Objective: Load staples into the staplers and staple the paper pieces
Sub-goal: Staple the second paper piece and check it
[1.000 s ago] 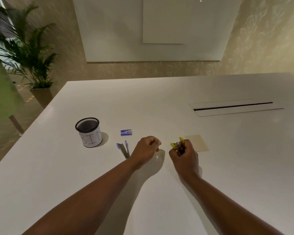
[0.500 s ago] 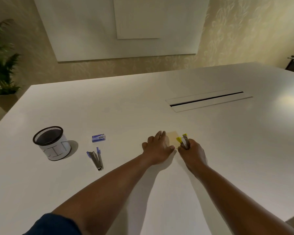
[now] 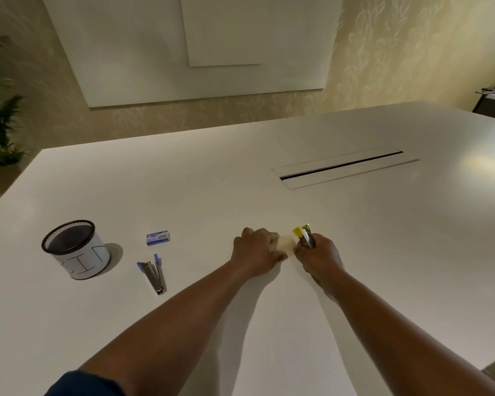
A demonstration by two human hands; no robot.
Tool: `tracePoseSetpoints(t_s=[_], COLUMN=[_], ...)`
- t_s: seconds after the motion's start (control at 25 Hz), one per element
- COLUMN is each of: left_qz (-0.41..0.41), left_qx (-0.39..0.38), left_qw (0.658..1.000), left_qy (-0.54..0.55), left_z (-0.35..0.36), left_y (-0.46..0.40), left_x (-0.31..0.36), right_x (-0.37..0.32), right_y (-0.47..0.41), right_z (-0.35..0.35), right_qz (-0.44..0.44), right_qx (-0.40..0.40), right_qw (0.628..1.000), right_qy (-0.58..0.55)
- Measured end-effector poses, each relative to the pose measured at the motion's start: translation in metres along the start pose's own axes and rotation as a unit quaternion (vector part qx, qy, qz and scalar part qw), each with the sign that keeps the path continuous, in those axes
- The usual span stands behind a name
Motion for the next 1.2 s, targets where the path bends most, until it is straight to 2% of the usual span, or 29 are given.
tracePoseSetpoints(t_s=[0.12,0.24,0.32,0.4,0.48,0.56,0.72,1.0,1.08,1.2], left_qz=[-0.033,-0.087,-0.133,-0.167,-0.192,-0.203,-0.197,-0.217,-0.203,-0.175], left_qx=[0.063,0.123,0.133,0.129,0.131,0.135,0.105,0.072,0.096,0.184], left_qw=[0.979,0.896,0.833,0.772,0.745,0.753,0.791,0.809,0.809,0.791], left_qy=[0.191,0.417,0.521,0.599,0.625,0.612,0.570,0.542,0.543,0.556], left_z=[-0.016,-0.045,-0.064,-0.082,-0.094,-0.098,-0.103,-0.116,-0.120,-0.124], left_y=[0.014,0.038,0.054,0.073,0.093,0.111,0.138,0.173,0.177,0.182], left_x=[-0.013,-0.030,-0.043,-0.056,-0.067,-0.080,-0.101,-0.117,-0.116,-0.121], right_x=[-0.004,-0.023,-0.044,-0.067,-0.087,-0.101,-0.114,-0.123,-0.125,-0.120], right_y=[0.002,0.016,0.035,0.057,0.077,0.092,0.109,0.133,0.138,0.145], right_z=[0.002,0.016,0.034,0.056,0.078,0.098,0.123,0.142,0.140,0.141], right_qz=[0.011,0.012,0.004,-0.018,-0.041,-0.062,-0.106,-0.122,-0.114,-0.121], right_qx=[-0.017,-0.051,-0.093,-0.140,-0.174,-0.203,-0.256,-0.357,-0.356,-0.350], right_qw=[0.994,0.974,0.961,0.950,0.939,0.927,0.917,0.886,0.887,0.888], right_qy=[-0.107,-0.221,-0.262,-0.280,-0.295,-0.309,-0.285,-0.272,-0.272,-0.273])
Point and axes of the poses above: each hand's wrist, its own y-axis away from the middle knuckle, its own z-axis out of the palm, x = y × z, the point moved 5 cm from there along -y, towards the middle knuckle, and after that the axes turned 13 degrees about y, right-handed, at the moved point
